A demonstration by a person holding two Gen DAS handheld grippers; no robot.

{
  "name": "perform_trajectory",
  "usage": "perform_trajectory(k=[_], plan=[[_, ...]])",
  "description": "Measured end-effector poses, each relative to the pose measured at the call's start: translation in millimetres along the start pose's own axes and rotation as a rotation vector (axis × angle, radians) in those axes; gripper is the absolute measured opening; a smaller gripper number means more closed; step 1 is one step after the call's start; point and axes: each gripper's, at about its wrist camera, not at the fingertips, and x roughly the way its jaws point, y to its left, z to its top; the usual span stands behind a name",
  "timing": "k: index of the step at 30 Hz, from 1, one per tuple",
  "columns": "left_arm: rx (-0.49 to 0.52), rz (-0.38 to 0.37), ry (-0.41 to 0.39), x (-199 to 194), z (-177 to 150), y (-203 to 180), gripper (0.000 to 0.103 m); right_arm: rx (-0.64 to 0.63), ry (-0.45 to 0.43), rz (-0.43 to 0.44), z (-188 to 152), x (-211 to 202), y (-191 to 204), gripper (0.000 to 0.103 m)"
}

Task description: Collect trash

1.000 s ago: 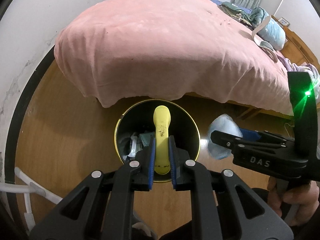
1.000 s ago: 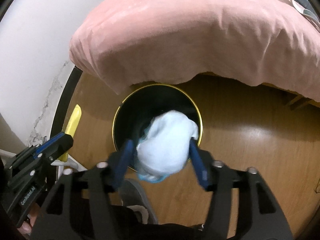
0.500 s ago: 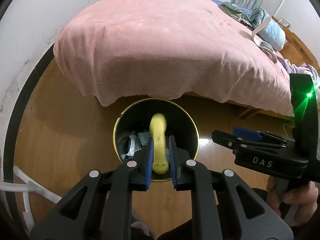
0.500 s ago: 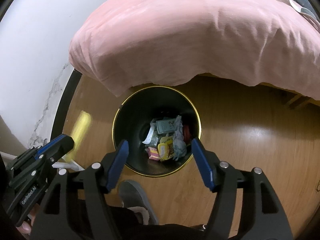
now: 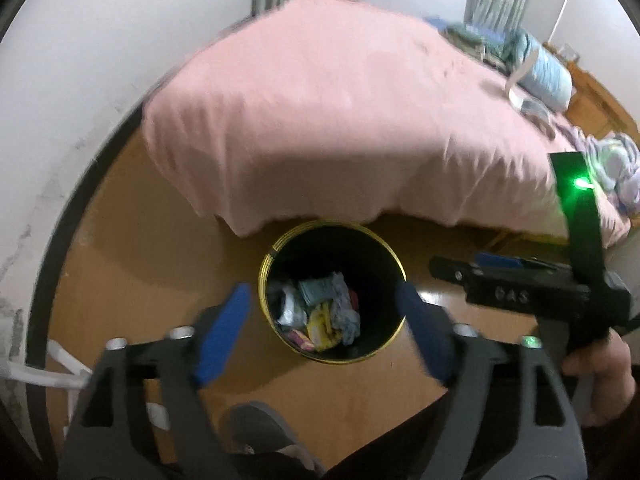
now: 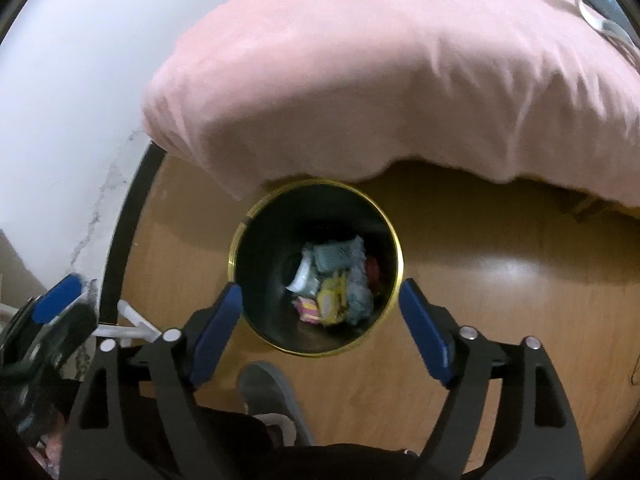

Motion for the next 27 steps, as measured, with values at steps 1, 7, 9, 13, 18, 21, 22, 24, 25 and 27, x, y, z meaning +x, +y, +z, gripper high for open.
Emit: perform_trajectory(k=[1, 7, 9, 13, 18, 21, 22, 24, 25, 27], plan=[[-0.002, 0.023, -0.023, -16, 2, 2, 0.088, -0.022, -0.035, 0.02, 7, -12, 11, 0.086], [0.019, 0.159, -0.211, -164, 4, 25, 0.096, -0.247, -0.149, 0.138, 38, -88, 128, 0.091], [-0.009, 0.218, -0.259, -209, -5, 42, 0.096, -0.338, -0.162, 0.175, 36, -108, 172, 0.091], [-0.119, 0.399, -0.291, -294, -44, 93, 0.096, -0.586, -0.174, 0.318, 6, -155, 287, 0.091], [-0.373, 0.666, -0.298, -392, -129, 170, 0.096, -0.807, -0.175, 0.465, -50, -196, 398, 0.091], [-0.51, 0.83, -0.301, -440, -184, 199, 0.096, -0.928, -0.169, 0.552, -88, -216, 453, 0.091], [-0.556, 0.869, -0.295, -453, -202, 206, 0.096, -0.969, -0.164, 0.584, -104, -222, 472, 0.091], [-0.623, 0.913, -0.3, -474, -227, 213, 0.096, -1.016, -0.154, 0.631, -125, -230, 496, 0.091], [-0.656, 0.927, -0.303, -483, -239, 216, 0.096, -1.04, -0.146, 0.652, -133, -232, 507, 0.092], [-0.733, 0.947, -0.314, -504, -265, 220, 0.096, -1.074, -0.143, 0.675, -149, -237, 524, 0.092]])
